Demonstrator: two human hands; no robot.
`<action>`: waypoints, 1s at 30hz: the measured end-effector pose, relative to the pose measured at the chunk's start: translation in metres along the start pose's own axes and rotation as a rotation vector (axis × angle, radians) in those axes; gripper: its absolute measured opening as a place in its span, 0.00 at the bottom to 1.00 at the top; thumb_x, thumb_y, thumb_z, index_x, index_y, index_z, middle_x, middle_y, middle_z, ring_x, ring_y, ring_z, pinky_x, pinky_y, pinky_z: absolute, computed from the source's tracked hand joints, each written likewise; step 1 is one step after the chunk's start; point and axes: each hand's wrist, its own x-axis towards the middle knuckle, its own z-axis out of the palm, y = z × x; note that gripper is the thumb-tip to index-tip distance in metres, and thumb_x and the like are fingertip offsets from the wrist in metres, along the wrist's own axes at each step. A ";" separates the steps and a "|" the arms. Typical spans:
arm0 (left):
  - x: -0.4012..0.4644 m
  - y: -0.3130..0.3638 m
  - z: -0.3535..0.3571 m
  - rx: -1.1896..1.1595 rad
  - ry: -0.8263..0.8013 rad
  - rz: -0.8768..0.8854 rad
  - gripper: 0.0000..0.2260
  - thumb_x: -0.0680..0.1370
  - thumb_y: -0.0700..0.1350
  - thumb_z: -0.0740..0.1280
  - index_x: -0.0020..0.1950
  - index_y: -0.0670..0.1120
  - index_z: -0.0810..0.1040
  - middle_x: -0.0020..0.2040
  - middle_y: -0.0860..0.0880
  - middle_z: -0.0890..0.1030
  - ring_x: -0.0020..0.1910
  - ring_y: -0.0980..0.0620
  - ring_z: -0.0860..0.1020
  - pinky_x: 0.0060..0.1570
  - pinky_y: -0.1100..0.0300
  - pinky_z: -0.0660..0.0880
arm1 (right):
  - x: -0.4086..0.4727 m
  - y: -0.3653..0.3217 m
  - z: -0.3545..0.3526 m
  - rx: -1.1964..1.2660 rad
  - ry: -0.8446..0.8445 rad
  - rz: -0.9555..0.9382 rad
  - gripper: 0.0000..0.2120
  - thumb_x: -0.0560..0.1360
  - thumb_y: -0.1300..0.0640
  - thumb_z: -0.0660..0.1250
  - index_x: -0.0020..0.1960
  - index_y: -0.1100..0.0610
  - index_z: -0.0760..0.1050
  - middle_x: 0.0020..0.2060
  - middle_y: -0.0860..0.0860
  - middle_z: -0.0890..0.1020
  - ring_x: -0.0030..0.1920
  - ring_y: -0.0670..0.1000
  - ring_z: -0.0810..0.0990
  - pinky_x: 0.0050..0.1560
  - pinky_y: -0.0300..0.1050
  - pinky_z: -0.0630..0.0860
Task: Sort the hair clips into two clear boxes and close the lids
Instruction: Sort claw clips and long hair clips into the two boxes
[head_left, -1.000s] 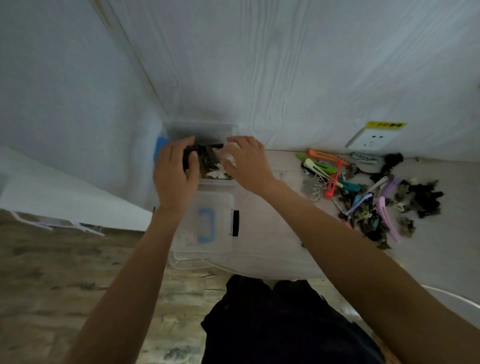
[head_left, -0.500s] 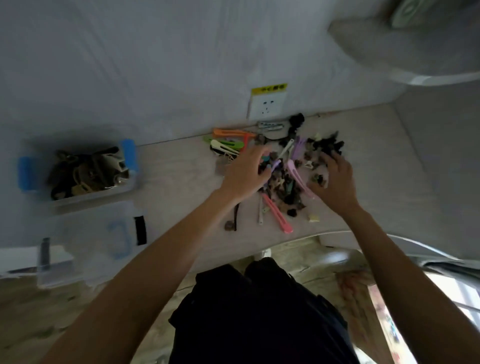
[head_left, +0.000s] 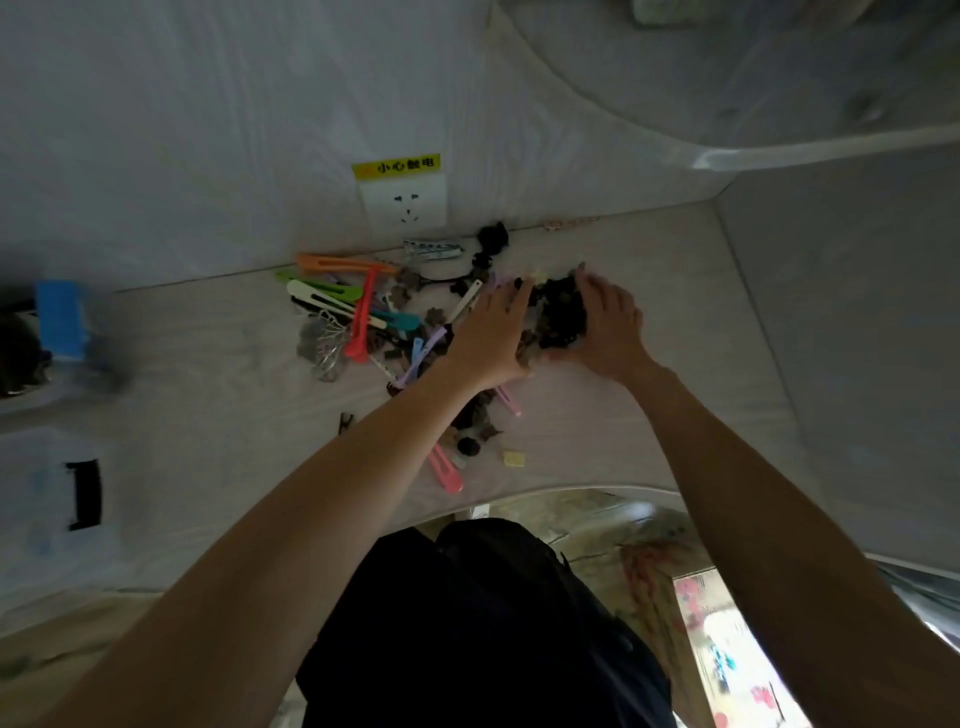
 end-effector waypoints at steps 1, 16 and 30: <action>0.001 0.001 0.000 -0.009 0.041 -0.008 0.45 0.70 0.52 0.72 0.76 0.42 0.47 0.75 0.39 0.56 0.74 0.40 0.54 0.72 0.49 0.58 | 0.002 0.002 -0.003 0.012 -0.005 -0.013 0.52 0.61 0.41 0.76 0.75 0.52 0.51 0.72 0.57 0.62 0.70 0.61 0.59 0.68 0.56 0.58; 0.052 0.027 -0.021 0.216 -0.100 0.171 0.25 0.73 0.51 0.68 0.68 0.47 0.68 0.65 0.42 0.70 0.62 0.42 0.67 0.59 0.52 0.67 | -0.036 -0.001 0.003 0.266 0.005 0.196 0.50 0.63 0.48 0.77 0.75 0.53 0.52 0.68 0.59 0.61 0.65 0.61 0.68 0.65 0.55 0.70; 0.015 0.039 0.006 0.083 -0.028 0.083 0.20 0.75 0.46 0.67 0.66 0.45 0.70 0.62 0.43 0.72 0.61 0.43 0.70 0.57 0.52 0.70 | -0.066 -0.001 0.000 0.384 0.223 0.293 0.24 0.69 0.61 0.70 0.63 0.57 0.68 0.58 0.61 0.72 0.53 0.60 0.76 0.49 0.47 0.72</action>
